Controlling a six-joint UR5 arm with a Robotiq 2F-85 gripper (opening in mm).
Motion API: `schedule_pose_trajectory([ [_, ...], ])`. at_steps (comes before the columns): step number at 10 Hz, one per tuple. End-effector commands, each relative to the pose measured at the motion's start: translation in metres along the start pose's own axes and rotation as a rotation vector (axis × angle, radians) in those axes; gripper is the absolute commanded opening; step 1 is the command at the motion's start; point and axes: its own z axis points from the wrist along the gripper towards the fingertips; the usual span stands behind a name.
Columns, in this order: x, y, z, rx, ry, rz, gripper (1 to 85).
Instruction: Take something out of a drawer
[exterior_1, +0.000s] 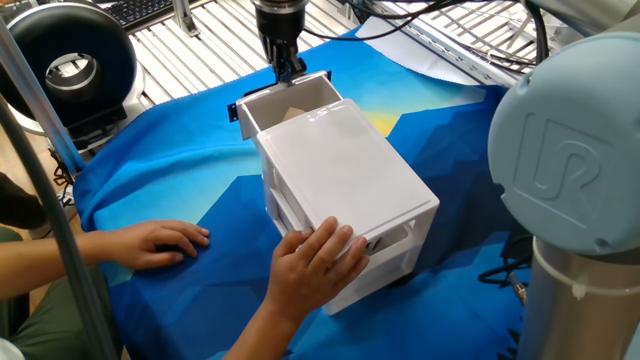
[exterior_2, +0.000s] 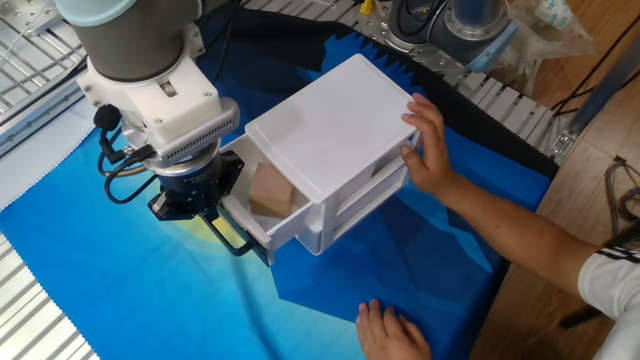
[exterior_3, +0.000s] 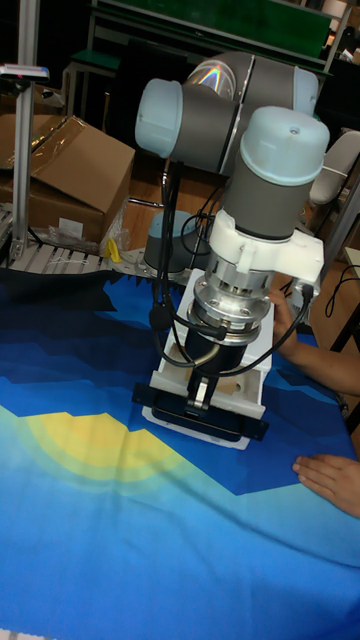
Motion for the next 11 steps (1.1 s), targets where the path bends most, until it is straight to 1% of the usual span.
schedule_pose_trajectory([
  [1, -0.003, 0.000, -0.001, 0.002, -0.008, 0.020, 1.0],
  [6, 0.001, 0.004, -0.002, -0.015, 0.007, 0.036, 1.0],
  [7, 0.000, 0.002, -0.002, -0.006, 0.004, 0.033, 1.0],
  [9, -0.008, 0.002, -0.002, -0.005, -0.030, 0.056, 1.0],
  [10, -0.009, 0.000, -0.002, 0.000, -0.035, 0.081, 1.0],
  [11, -0.007, -0.003, -0.002, 0.013, -0.027, 0.075, 1.0],
])
